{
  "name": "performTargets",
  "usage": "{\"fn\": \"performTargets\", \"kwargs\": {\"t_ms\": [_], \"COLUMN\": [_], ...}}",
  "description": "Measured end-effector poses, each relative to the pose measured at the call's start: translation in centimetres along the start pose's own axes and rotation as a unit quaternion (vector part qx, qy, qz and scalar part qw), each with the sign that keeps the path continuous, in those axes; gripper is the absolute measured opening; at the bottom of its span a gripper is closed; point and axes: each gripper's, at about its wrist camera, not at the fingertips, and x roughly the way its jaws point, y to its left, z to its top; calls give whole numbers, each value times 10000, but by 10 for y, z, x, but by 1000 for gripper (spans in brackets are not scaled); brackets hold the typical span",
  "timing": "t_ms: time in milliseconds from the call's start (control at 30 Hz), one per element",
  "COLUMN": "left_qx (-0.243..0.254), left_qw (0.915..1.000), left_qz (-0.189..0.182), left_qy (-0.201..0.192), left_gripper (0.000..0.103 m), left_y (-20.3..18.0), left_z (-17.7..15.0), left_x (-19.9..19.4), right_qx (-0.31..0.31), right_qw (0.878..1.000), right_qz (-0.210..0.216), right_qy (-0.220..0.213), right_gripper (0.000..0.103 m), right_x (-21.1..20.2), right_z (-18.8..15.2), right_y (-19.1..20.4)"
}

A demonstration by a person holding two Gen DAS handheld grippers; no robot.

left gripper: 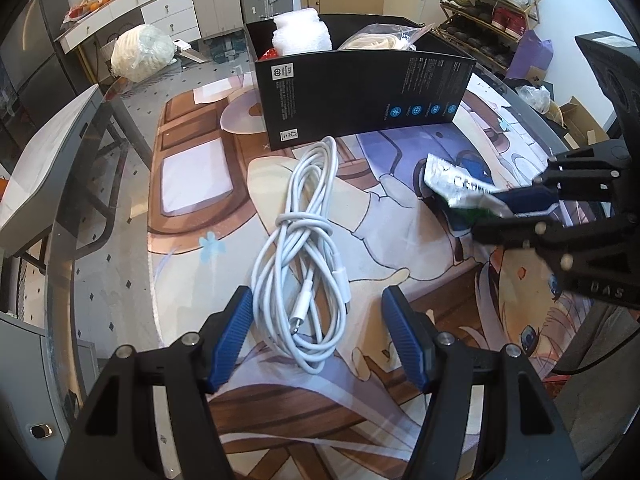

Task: Organize soft objects
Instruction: 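Grasp the white medicine sachet with the right gripper while the left holds the cable, then lift the cable bundle and sachet up toward the black box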

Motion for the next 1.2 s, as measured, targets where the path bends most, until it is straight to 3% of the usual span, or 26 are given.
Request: {"fn": "performTargets", "kwargs": {"t_ms": [33, 333, 367, 433, 467, 1133, 1200], "left_qx": [10, -88, -97, -92, -78, 114, 135], "left_qw": [10000, 9998, 9998, 9998, 9999, 9999, 9999], "left_qz": [23, 132, 138, 128, 122, 10, 6], "left_qy": [-1, -73, -86, -91, -90, -86, -78], "left_gripper": [67, 66, 64, 47, 46, 47, 48], "left_y": [0, 5, 5, 5, 5, -9, -10], "left_z": [0, 2, 2, 3, 3, 3, 3], "left_x": [0, 0, 0, 0, 0, -1, -1], "right_qx": [1, -21, -8, -6, -6, 23, 75], "right_qw": [10000, 10000, 10000, 10000, 10000, 9999, 9999], "right_qz": [40, 15, 7, -16, -36, -41, -34], "right_qy": [21, 7, 1, -1, -9, -91, -66], "right_gripper": [8, 8, 8, 8, 8, 8, 13], "right_x": [0, -1, 0, 0, 0, -7, -4], "right_z": [0, -2, -2, -2, -2, -6, -6], "right_y": [-1, 7, 8, 9, 10, 7, 6]}}
